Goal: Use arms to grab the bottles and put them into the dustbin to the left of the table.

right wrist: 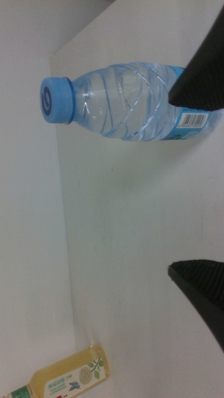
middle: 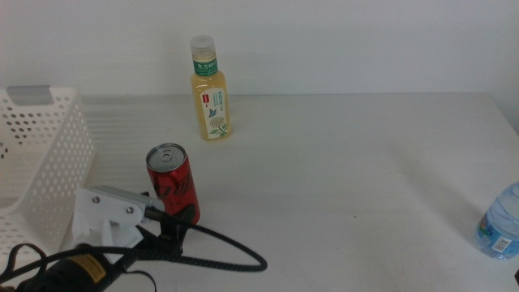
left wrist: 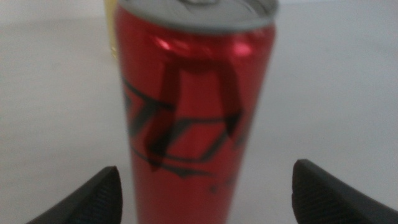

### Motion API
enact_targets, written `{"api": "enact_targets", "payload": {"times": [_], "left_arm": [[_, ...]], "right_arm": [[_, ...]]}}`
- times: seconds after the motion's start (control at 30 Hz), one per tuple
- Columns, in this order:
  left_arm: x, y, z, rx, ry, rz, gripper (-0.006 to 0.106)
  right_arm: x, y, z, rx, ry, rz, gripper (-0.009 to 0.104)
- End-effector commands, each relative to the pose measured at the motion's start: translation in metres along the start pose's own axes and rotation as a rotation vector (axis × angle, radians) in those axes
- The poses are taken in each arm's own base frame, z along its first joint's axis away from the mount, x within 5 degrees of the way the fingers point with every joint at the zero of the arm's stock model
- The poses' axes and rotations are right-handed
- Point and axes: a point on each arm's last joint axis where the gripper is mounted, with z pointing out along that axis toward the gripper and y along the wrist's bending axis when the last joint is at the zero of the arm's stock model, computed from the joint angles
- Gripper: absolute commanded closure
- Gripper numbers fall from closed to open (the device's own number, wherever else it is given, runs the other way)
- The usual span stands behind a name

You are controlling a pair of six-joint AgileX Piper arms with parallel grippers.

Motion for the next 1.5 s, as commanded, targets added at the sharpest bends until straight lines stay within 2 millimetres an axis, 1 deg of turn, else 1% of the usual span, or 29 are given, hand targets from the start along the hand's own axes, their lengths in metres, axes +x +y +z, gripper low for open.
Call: {"api": "enact_targets", "payload": {"times": [0.0,0.27,0.43,0.53,0.73,0.9,1.0,1.07,1.13,1.2,1.27,1.3,1.37,1.4,1.43,1.47], "left_arm": [[-0.028,0.000,0.002,-0.005,-0.235,0.000,0.010],[-0.041,0.002,0.024,-0.018,-0.228,0.017,0.010],[-0.033,0.005,0.039,-0.019,-0.208,0.005,0.010],[-0.028,0.005,0.046,-0.008,-0.232,0.002,0.010],[-0.017,0.007,0.052,-0.011,-0.199,-0.028,0.010],[-0.016,0.008,0.052,-0.014,-0.195,-0.004,0.011],[-0.016,0.009,0.052,-0.028,-0.198,0.004,0.015],[-0.016,0.009,0.052,-0.031,-0.199,0.002,0.022],[-0.016,0.009,0.052,-0.028,-0.198,0.004,0.034],[-0.016,0.007,0.052,-0.008,-0.195,0.008,0.049],[-0.017,0.005,0.051,0.016,-0.196,0.003,0.068],[-0.018,0.004,0.050,0.022,-0.200,-0.005,0.075],[-0.023,0.001,0.044,0.042,-0.213,-0.026,0.092],[-0.024,0.001,0.040,0.043,-0.216,-0.030,0.099],[-0.026,0.000,0.035,0.040,-0.215,-0.033,0.103],[-0.030,0.000,0.029,0.033,-0.219,-0.033,0.105]], "right_arm": [[-0.011,0.001,-0.003,-0.008,-0.112,-0.018,0.032],[-0.011,0.001,-0.003,-0.008,-0.112,-0.018,0.032],[-0.011,0.001,-0.003,-0.008,-0.112,-0.018,0.032],[-0.011,0.001,-0.003,-0.008,-0.112,-0.018,0.032],[-0.011,0.001,-0.003,-0.008,-0.112,-0.018,0.032],[-0.011,0.001,-0.003,-0.008,-0.112,-0.018,0.032],[-0.011,0.001,-0.003,-0.008,-0.112,-0.018,0.032],[-0.011,0.001,-0.003,-0.008,-0.112,-0.018,0.032],[-0.011,0.001,-0.003,-0.008,-0.112,-0.018,0.032],[-0.011,0.001,-0.003,-0.008,-0.112,-0.018,0.032],[-0.011,0.001,-0.003,-0.008,-0.112,-0.018,0.032],[-0.011,0.001,-0.003,-0.008,-0.112,-0.018,0.032],[-0.011,0.001,-0.003,-0.008,-0.112,-0.018,0.032],[-0.011,0.001,-0.003,-0.008,-0.112,-0.018,0.032],[-0.011,0.001,-0.003,-0.008,-0.112,-0.018,0.032],[-0.011,0.001,-0.003,-0.008,-0.112,-0.018,0.032]]}}
